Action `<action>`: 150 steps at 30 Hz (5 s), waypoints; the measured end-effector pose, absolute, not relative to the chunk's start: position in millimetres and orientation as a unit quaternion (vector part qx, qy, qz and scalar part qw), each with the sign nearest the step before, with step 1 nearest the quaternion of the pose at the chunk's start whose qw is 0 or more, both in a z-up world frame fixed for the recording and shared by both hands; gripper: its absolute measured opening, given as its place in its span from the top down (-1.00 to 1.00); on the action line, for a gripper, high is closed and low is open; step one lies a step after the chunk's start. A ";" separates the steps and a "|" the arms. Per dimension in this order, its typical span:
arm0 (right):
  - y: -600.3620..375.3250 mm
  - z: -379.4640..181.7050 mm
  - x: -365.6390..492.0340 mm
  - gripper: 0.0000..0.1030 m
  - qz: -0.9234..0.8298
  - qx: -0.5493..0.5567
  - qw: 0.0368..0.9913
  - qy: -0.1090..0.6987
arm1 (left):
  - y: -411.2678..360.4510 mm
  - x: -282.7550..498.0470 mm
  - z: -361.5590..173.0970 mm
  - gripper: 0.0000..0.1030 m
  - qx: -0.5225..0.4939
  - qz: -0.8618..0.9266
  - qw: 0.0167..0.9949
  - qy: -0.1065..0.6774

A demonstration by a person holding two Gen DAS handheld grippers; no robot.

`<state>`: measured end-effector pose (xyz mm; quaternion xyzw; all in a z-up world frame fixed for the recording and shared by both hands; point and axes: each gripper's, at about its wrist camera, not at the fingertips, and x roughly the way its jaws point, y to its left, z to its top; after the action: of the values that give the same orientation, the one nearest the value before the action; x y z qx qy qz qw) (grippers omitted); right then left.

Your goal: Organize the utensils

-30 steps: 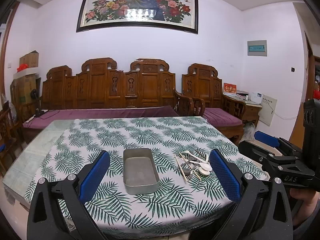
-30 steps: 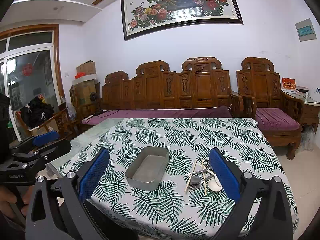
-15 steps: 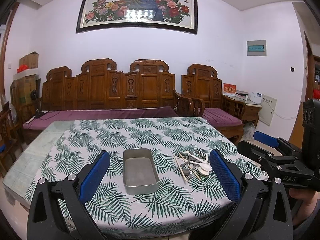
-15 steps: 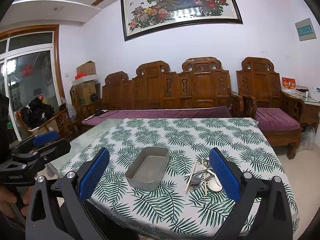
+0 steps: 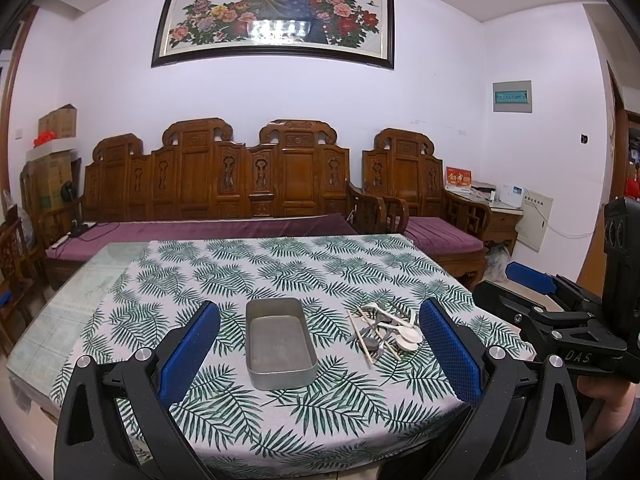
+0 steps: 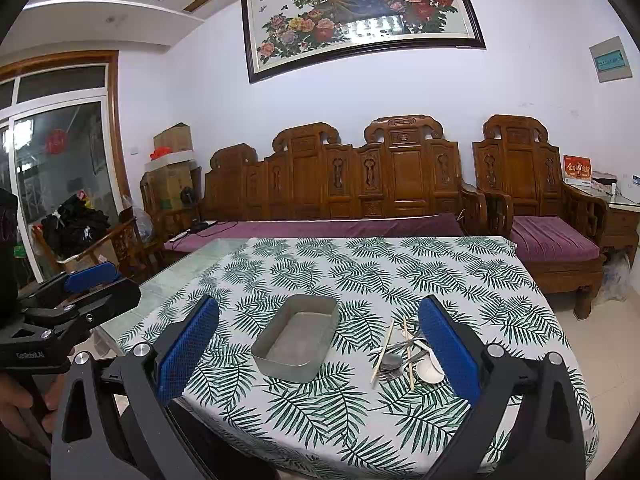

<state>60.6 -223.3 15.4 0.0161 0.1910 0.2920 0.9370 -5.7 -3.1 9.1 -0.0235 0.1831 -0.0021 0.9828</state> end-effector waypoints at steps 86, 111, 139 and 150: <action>-262.0 -202.9 294.9 -0.08 0.197 -0.008 0.890 0.412 | -53.4 264.1 -220.4 0.91 -0.079 -0.137 0.869 0.469; -223.7 -229.7 384.6 0.61 0.233 -0.050 0.858 0.456 | -31.3 245.0 -174.6 0.92 -0.066 -0.136 0.904 0.399; -195.8 -181.0 326.5 0.78 0.296 -0.044 0.875 0.380 | 44.9 198.6 -136.1 0.92 -0.075 -0.051 0.925 0.370; -171.7 -180.1 310.4 0.78 0.328 -0.056 0.862 0.381 | 67.7 203.8 -165.0 0.92 -0.058 0.003 0.913 0.403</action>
<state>310.4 -171.7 -180.1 -0.0564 0.3811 0.3282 0.8625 203.8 67.7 -165.0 -0.0585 0.4030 0.0034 0.9133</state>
